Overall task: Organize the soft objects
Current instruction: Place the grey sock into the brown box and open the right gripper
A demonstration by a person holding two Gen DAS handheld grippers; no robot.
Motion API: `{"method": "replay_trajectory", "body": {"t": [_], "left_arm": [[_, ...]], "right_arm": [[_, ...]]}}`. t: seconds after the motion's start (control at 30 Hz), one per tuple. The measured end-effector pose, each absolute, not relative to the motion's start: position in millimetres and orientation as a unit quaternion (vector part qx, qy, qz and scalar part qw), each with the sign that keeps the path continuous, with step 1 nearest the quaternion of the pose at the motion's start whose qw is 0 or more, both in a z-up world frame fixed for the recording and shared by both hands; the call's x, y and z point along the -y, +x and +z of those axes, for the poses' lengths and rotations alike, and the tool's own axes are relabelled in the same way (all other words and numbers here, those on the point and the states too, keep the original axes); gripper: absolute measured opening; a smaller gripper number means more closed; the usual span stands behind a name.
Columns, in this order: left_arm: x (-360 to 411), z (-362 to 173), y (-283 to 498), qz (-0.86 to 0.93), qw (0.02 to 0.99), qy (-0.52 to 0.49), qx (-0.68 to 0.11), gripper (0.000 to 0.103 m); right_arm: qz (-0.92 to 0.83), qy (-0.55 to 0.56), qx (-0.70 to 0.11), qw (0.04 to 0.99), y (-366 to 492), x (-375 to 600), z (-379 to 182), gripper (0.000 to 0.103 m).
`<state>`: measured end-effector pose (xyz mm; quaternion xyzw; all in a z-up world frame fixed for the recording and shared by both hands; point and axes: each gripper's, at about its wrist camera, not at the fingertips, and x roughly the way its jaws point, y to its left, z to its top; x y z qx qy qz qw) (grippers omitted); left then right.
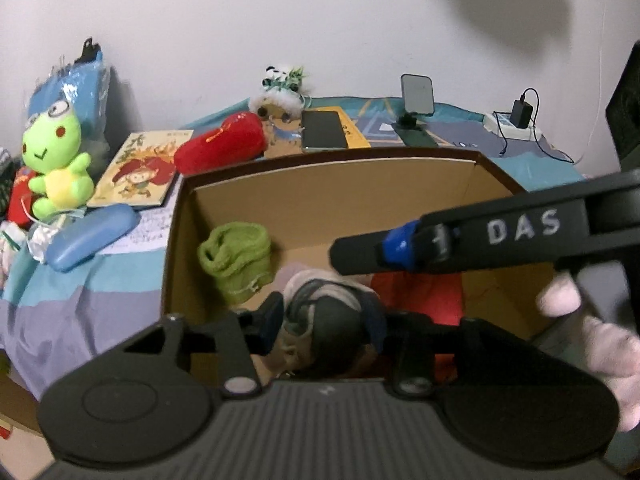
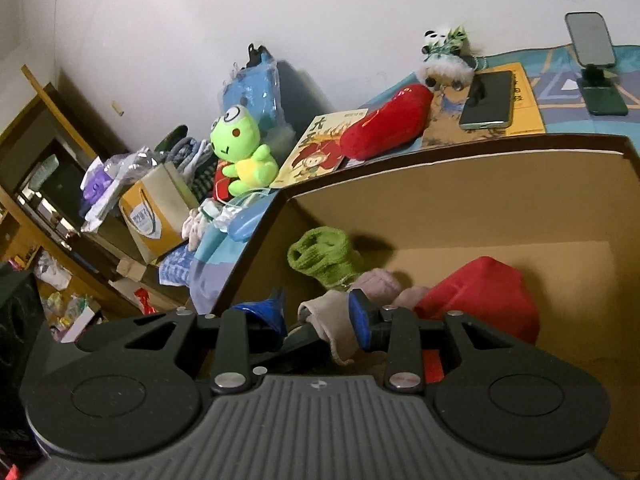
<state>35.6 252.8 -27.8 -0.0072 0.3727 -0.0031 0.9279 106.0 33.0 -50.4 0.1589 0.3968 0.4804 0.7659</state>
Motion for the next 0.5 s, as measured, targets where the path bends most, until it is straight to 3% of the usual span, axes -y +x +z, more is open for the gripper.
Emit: {"method": "replay_trajectory", "body": {"t": [0.5], "left_arm": [[-202.3,15.8,15.9,-0.059,0.939,0.004,-0.339,0.056]], "right_arm": [[0.435,0.230,-0.371,0.788,102.3,44.8,-41.8,0.018]]}}
